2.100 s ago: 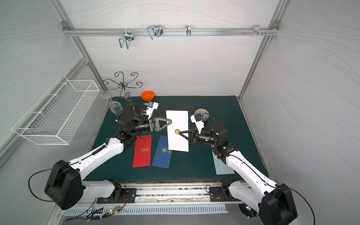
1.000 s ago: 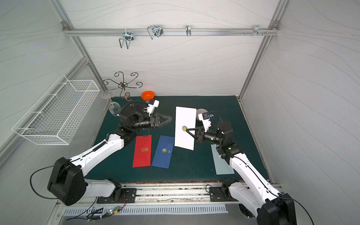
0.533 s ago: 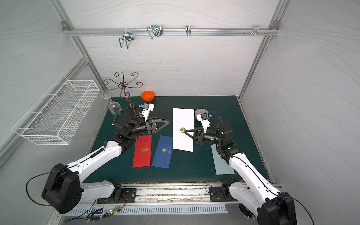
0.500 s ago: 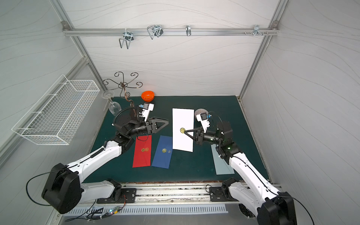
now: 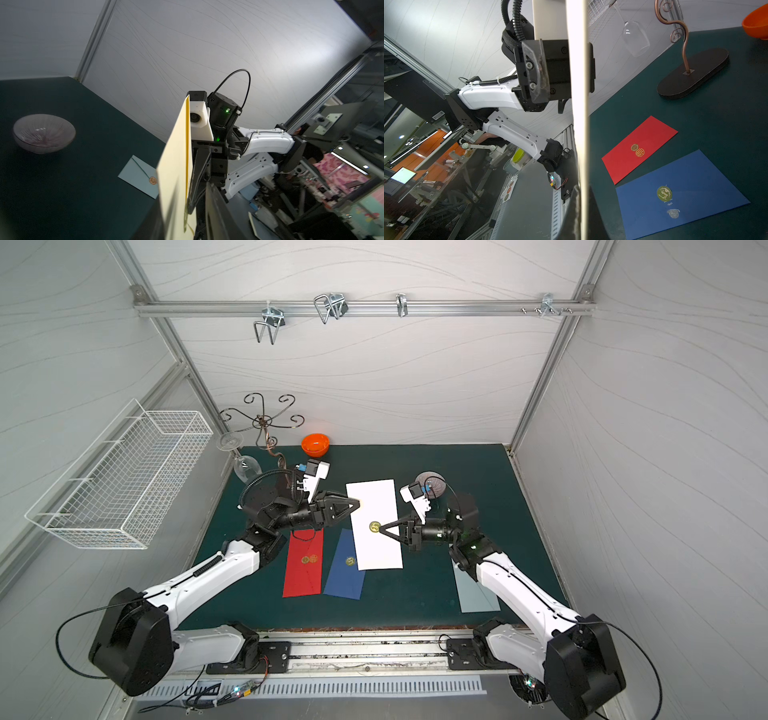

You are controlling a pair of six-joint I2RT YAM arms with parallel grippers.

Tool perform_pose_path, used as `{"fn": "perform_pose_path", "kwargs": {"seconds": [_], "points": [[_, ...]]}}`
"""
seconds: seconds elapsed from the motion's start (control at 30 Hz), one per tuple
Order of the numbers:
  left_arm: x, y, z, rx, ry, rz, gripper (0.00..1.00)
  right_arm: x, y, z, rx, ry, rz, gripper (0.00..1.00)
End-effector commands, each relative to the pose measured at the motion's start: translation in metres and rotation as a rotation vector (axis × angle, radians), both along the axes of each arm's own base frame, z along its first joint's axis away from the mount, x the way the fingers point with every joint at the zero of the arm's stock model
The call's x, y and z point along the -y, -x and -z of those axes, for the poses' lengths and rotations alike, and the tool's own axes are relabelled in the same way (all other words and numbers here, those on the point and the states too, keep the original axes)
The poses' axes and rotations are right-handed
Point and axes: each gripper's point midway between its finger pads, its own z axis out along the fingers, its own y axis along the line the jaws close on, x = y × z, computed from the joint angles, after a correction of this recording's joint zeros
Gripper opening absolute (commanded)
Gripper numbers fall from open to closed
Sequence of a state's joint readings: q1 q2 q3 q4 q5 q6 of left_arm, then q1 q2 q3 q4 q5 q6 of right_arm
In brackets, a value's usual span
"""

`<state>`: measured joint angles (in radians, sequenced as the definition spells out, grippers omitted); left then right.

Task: Open the envelope
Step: Pick up the envelope from the center of the board.

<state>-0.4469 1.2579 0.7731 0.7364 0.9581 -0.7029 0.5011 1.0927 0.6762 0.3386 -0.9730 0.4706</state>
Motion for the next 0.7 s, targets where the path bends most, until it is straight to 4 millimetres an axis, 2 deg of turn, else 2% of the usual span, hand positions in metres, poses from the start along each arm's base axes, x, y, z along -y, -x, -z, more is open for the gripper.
{"fn": "perform_pose_path", "kwargs": {"seconds": [0.0,0.13,0.27,0.3,0.33,0.43,0.5,0.6,0.67], "points": [[0.000,0.010,-0.024,0.093,0.033,0.034,0.19,-0.003,0.001,-0.015,0.069,-0.022,-0.025,0.00],[0.001,0.008,-0.022,0.081,0.016,0.035,0.00,-0.002,-0.003,-0.009,0.055,0.012,0.005,0.01],[0.001,0.004,-0.019,0.082,-0.005,0.010,0.00,0.006,-0.014,-0.004,0.029,0.048,0.092,0.12],[0.000,0.002,-0.017,0.081,-0.016,-0.010,0.00,0.009,-0.018,-0.001,0.014,0.061,0.130,0.24],[-0.001,0.000,-0.014,0.085,-0.029,-0.031,0.00,0.015,-0.024,0.001,0.001,0.081,0.188,0.31],[-0.003,-0.009,0.000,0.095,-0.103,-0.126,0.00,0.036,-0.041,0.013,-0.030,0.167,0.377,0.47],[-0.003,-0.012,0.014,0.110,-0.191,-0.201,0.00,0.055,-0.054,0.020,-0.074,0.237,0.524,0.51],[-0.002,-0.015,0.026,0.181,-0.313,-0.338,0.00,0.077,-0.061,0.028,-0.165,0.325,0.672,0.58],[-0.003,-0.018,0.032,0.201,-0.387,-0.420,0.00,0.083,-0.060,0.030,-0.221,0.362,0.692,0.58]]}}
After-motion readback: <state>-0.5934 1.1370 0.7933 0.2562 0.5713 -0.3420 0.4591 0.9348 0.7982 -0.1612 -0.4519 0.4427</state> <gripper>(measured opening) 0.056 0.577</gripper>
